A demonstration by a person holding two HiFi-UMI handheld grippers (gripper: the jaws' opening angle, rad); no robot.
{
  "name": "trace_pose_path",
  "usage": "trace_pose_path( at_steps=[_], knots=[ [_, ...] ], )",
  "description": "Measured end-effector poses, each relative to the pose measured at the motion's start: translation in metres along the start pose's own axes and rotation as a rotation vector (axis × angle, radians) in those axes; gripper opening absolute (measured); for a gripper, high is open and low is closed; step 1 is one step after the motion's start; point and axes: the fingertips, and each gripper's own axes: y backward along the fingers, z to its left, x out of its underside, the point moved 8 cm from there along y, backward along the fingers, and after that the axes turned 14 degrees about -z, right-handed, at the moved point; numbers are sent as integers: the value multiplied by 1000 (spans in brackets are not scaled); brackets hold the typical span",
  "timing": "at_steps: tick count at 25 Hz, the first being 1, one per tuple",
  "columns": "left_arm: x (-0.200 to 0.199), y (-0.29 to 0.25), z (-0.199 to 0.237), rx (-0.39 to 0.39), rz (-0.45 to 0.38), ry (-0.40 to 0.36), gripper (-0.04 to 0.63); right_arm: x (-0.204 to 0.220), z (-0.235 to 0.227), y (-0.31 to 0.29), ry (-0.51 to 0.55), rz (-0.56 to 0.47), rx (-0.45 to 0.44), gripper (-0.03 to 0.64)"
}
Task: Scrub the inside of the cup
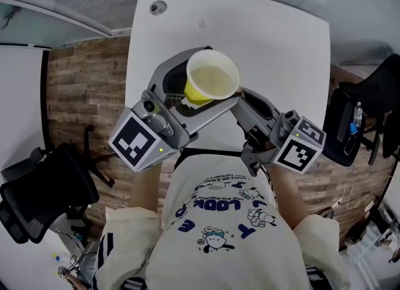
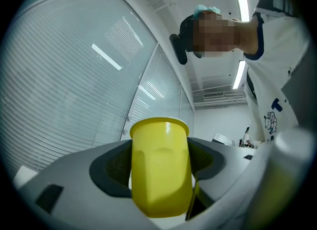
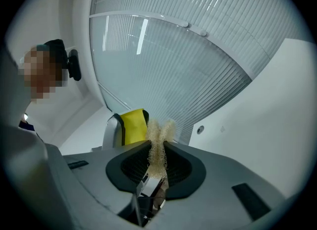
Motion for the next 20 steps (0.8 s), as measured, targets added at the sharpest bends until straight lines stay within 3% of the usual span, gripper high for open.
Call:
trace_pose_path(
  at_steps=[6, 20],
  knots=[
    [1, 3, 4, -7, 5, 13, 350, -2, -1, -2, -4, 7, 9, 74],
    [10, 16, 4, -18, 83, -60, 350, -18, 2, -3, 23, -44, 11, 74]
  ],
)
